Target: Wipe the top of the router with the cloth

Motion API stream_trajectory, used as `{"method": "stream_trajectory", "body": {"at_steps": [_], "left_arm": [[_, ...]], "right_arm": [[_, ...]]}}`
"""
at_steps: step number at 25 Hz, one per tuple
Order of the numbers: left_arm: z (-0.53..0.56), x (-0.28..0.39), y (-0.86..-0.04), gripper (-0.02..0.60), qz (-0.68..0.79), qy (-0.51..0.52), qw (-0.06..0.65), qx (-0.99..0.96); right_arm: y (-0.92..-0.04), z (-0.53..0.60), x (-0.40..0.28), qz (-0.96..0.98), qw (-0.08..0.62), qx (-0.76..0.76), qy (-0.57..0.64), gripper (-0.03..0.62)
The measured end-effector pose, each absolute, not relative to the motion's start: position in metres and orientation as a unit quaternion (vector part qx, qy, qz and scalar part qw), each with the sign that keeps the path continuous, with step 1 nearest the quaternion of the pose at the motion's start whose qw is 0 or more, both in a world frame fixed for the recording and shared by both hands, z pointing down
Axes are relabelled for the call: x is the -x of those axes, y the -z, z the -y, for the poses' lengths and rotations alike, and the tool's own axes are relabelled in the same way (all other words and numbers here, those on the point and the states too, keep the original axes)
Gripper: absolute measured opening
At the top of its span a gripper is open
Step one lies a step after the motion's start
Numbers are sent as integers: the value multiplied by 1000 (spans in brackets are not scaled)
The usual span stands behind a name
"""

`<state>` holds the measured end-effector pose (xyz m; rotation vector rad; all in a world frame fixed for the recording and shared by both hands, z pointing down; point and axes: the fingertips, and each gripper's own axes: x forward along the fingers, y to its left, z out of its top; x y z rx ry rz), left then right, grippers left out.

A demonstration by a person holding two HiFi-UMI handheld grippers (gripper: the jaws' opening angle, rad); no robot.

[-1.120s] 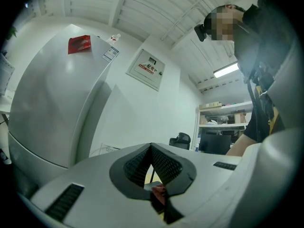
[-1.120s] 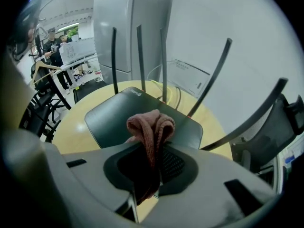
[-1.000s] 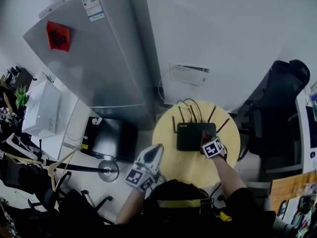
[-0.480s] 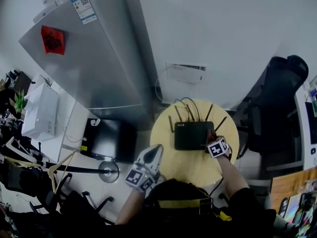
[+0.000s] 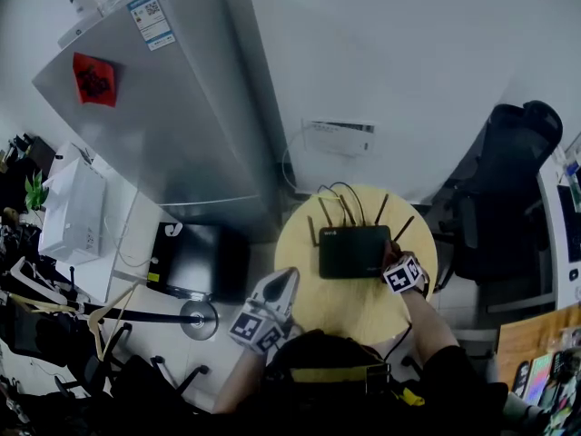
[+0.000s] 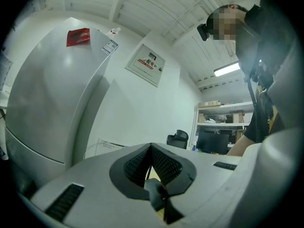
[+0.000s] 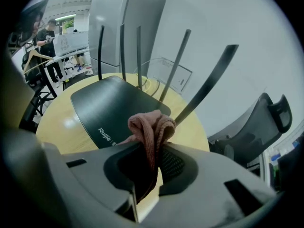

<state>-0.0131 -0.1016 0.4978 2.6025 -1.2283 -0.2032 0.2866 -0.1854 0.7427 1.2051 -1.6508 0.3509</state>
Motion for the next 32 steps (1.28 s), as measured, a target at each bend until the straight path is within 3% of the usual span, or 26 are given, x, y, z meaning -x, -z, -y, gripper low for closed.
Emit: {"method": "stream_trajectory", "body": {"at_steps": [13, 25, 32], "left_arm": [[107, 18, -499, -5, 410, 70, 135, -899], [111, 49, -500, -6, 428, 70, 132, -891], [103, 79, -498, -6, 483, 78, 132, -862]], "right_arm": [[-728, 186, -283, 670, 532, -506, -108, 63], [-687, 230, -169, 768, 507, -388, 53, 63], [-696, 251, -110, 767, 555, -288, 147, 63]]}}
